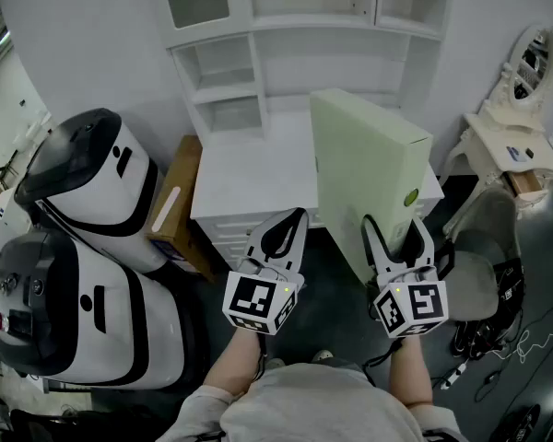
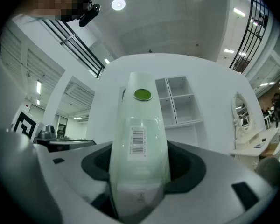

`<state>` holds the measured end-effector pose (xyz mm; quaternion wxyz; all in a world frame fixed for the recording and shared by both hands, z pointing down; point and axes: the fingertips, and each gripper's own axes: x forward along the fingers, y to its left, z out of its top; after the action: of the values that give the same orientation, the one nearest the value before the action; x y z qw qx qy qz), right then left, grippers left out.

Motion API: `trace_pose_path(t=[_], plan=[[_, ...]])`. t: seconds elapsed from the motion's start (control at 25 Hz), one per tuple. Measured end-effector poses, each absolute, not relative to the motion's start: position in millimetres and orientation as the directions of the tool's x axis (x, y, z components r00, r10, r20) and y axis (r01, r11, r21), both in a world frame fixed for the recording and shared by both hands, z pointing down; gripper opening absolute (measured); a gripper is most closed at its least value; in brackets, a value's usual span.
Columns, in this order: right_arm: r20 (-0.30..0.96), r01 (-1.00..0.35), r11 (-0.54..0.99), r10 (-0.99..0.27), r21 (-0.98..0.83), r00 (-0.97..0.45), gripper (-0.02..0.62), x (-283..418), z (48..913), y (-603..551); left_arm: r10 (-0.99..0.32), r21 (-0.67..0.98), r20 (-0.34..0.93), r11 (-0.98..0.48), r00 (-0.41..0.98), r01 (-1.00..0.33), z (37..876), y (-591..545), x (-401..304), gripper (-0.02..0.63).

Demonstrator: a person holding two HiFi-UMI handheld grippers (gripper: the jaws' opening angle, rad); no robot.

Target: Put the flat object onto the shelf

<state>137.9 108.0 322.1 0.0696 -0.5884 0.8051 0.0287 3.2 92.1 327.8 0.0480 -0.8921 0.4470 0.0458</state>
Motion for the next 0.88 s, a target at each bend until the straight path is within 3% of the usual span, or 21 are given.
trace_pose_path(t=[0.88], plan=[[-0.143, -0.953, 0.302, -0.945, -0.041, -0.293, 0.288, 129.8, 321.9, 102.6, -0.789, -0.027, -0.127, -0.602, 0.601, -0.798, 328.9, 83.0, -0.8, 0.014]])
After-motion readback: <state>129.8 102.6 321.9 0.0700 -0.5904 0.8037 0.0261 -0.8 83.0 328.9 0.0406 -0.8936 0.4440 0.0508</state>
